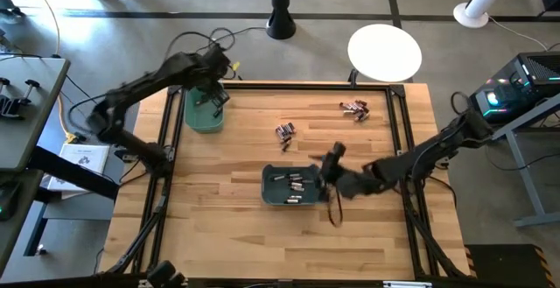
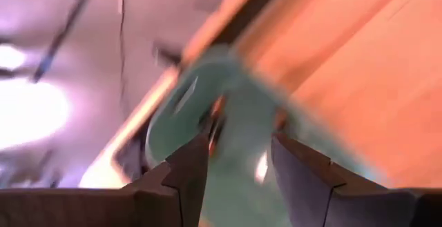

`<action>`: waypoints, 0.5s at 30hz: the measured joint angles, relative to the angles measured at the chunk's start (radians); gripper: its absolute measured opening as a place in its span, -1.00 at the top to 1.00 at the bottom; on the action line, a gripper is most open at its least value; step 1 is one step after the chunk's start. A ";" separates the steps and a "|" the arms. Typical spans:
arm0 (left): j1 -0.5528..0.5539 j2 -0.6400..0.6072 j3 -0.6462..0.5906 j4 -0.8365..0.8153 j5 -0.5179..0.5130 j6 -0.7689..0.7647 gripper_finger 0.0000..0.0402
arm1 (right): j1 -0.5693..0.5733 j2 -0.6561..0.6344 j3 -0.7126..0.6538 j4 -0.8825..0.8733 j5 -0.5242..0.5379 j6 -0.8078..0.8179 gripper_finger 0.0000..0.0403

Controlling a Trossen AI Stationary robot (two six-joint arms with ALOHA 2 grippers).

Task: Sort batteries
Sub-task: Put the black battery into the green bin

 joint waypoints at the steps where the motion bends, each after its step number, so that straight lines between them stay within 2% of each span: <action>1: -0.019 -0.037 -0.002 0.039 0.020 0.004 0.26 | -0.030 -0.022 0.000 -0.053 -0.016 0.061 -0.05; 4: -0.091 -0.149 -0.049 0.193 0.065 0.018 0.26 | -0.130 -0.103 0.001 -0.247 -0.102 0.269 -0.05; 6: -0.146 -0.217 -0.107 0.307 0.104 0.050 0.26 | -0.188 -0.156 0.022 -0.426 -0.233 0.362 -0.05; 8: -0.200 -0.277 -0.168 0.395 0.149 0.081 0.26 | -0.195 -0.198 0.033 -0.566 -0.352 0.413 -0.05; 11: -0.270 -0.353 -0.248 0.493 0.187 0.082 0.26 | -0.120 -0.213 0.033 -0.672 -0.449 0.550 -0.05; 13: -0.315 -0.397 -0.300 0.554 0.187 0.050 0.26 | -0.040 -0.194 0.031 -0.673 -0.442 0.642 -0.05; 15: -0.360 -0.437 -0.364 0.631 0.187 0.037 0.26 | 0.050 -0.143 0.028 -0.633 -0.377 0.719 -0.05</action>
